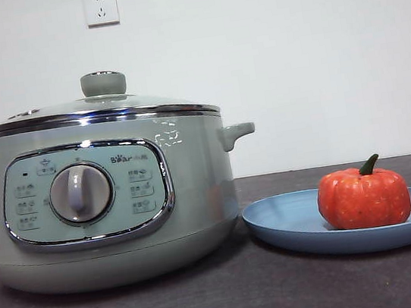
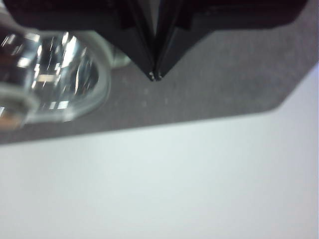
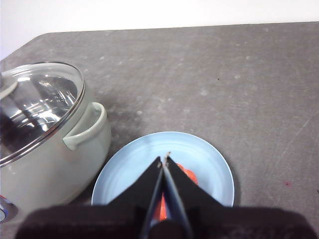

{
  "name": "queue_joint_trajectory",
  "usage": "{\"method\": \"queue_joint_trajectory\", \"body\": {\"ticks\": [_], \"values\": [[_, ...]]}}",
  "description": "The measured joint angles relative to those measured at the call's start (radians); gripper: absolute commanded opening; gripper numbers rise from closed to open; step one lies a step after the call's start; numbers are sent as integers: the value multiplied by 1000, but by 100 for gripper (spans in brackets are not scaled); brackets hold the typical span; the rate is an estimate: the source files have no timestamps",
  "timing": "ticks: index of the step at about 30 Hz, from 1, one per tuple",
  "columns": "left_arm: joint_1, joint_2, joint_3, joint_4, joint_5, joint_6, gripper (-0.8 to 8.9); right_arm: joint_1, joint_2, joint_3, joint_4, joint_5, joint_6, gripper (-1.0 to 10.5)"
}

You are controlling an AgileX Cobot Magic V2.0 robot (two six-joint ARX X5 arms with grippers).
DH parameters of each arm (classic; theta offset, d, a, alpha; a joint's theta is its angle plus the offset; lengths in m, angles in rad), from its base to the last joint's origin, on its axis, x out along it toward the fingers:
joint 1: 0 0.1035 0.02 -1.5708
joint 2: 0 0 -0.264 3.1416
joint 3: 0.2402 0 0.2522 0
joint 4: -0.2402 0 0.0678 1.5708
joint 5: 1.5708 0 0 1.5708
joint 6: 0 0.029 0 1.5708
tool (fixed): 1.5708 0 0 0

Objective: Take the pumpkin out from the steamer,put the pumpkin in the blue plate,close the lid

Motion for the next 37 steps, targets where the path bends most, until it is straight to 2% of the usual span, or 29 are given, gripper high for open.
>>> {"method": "queue_joint_trajectory", "body": {"ticks": [6,10,18,37], "values": [[3,-19,-200,83,0,-4,-3,0,0,0,0,0,0,1],[3,-63,-259,84,1,-7,-3,0,0,0,0,0,0,1],[4,-66,-262,35,1,-8,-3,0,0,0,-1,0,0,1],[4,-67,-262,35,0,-14,-3,0,0,0,-1,0,0,1]]}}
